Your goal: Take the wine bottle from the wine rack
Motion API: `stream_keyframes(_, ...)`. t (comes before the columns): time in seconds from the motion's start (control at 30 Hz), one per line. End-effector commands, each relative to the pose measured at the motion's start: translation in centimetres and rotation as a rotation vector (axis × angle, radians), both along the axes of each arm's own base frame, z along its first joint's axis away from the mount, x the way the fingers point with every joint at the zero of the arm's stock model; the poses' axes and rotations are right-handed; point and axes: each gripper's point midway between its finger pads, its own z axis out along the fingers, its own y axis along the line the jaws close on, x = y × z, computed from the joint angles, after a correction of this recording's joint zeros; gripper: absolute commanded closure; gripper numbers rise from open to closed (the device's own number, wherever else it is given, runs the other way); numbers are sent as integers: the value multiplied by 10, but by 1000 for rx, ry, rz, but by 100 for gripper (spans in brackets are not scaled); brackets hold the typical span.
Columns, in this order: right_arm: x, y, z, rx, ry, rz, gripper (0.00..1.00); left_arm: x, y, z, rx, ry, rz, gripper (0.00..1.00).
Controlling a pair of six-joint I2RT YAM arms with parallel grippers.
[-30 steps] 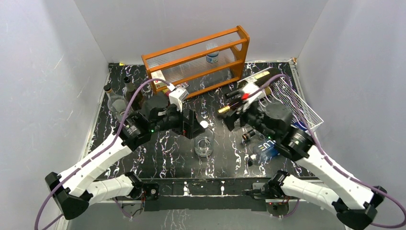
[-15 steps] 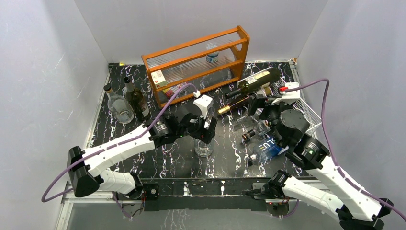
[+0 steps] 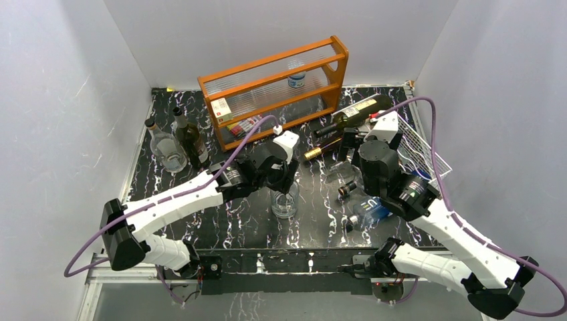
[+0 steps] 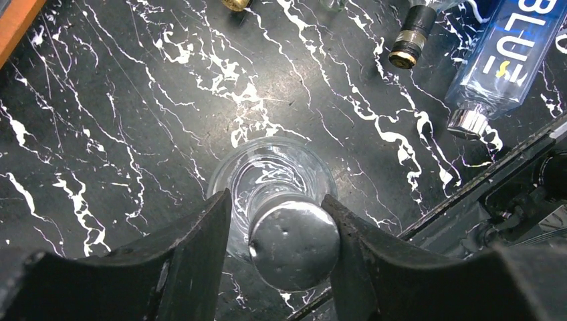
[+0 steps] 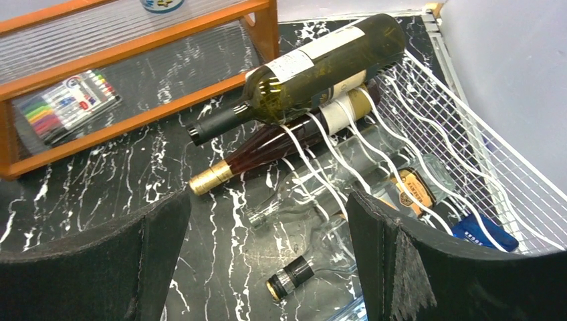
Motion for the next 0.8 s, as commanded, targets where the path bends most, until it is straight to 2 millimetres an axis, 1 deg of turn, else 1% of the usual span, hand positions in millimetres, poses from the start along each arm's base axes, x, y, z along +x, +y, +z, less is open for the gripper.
stream_keyframes(0.0, -1, 15, 27, 61, -24, 72, 2, 5, -3, 16, -9, -37, 2, 54)
stream_keyframes(0.07, -3, 23, 30, 44, 7, 127, 2, 5, -1, 16, -2, -37, 0, 60)
stream_keyframes(0.13, -3, 21, 33, 46, 27, 102, 2, 4, 3, 19, 7, -41, 7, 69)
stream_keyframes(0.23, -1, 14, 34, 32, 48, 49, 2, 5, 16, 24, 31, -48, 44, 81)
stream_keyframes(0.37, -1, 16, 31, 44, 42, 59, 2, 6, 35, 39, 63, -70, 95, 99)
stream_keyframes(0.43, -2, 18, 31, 65, 22, 77, 2, 9, 45, 46, 74, -73, 122, 100)
stream_keyframes(0.53, -5, 22, 33, 99, -15, 115, 2, 14, 67, 49, 81, -53, 177, 100)
stream_keyframes(0.6, -6, 19, 34, 141, -40, 105, 2, 20, 86, 49, 60, -17, 220, 100)
stream_keyframes(0.7, -11, 14, 43, 180, -92, 113, 2, 29, 112, 52, 7, 13, 281, 100)
stream_keyframes(0.77, -13, 10, 48, 184, -122, 119, 2, 32, 124, 56, 5, 5, 308, 100)
